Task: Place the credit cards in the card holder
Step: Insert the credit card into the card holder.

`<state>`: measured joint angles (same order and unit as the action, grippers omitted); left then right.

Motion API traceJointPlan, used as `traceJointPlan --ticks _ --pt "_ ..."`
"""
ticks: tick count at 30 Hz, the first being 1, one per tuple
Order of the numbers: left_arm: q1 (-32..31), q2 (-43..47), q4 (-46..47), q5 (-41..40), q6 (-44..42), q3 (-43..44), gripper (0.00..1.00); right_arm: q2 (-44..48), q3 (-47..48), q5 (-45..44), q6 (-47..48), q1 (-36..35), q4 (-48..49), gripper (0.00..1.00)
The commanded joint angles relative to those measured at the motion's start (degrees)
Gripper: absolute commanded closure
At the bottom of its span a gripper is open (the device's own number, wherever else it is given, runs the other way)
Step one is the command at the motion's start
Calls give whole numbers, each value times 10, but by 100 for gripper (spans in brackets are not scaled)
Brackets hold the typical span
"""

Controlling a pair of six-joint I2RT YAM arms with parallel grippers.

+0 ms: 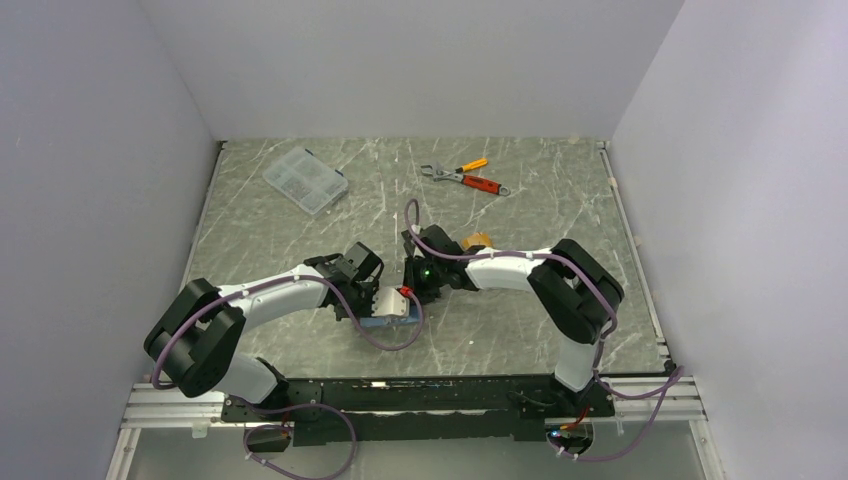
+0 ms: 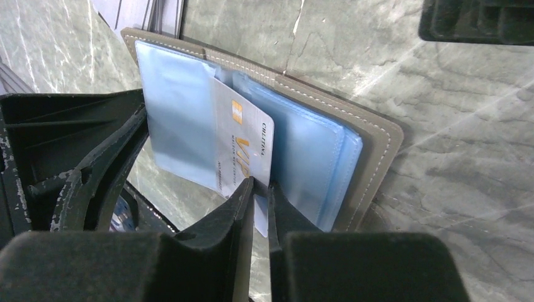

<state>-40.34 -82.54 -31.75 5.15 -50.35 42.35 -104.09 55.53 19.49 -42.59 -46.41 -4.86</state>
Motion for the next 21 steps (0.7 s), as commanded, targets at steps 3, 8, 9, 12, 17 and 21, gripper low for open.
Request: traceJointPlan --ticks 3,8,9,12,17,21 --pt "0 -20 17 3 -13 -18 80 -43 8 -43 5 -22 -63 100" --pt "-1 -19 14 2 -15 -19 81 -47 9 -69 -8 -24 -56 100" --pt "0 -18 14 3 -16 -20 81 -48 9 -72 -12 -24 -52 100" --pt "0 -19 13 3 -16 -21 81 -54 7 -84 -24 -24 -50 100" --pt "-2 -14 9 6 -15 -21 82 -65 6 -103 -42 -24 -46 100" --pt "-4 -17 11 4 -16 -21 82 -81 23 -83 -30 -30 -44 100"
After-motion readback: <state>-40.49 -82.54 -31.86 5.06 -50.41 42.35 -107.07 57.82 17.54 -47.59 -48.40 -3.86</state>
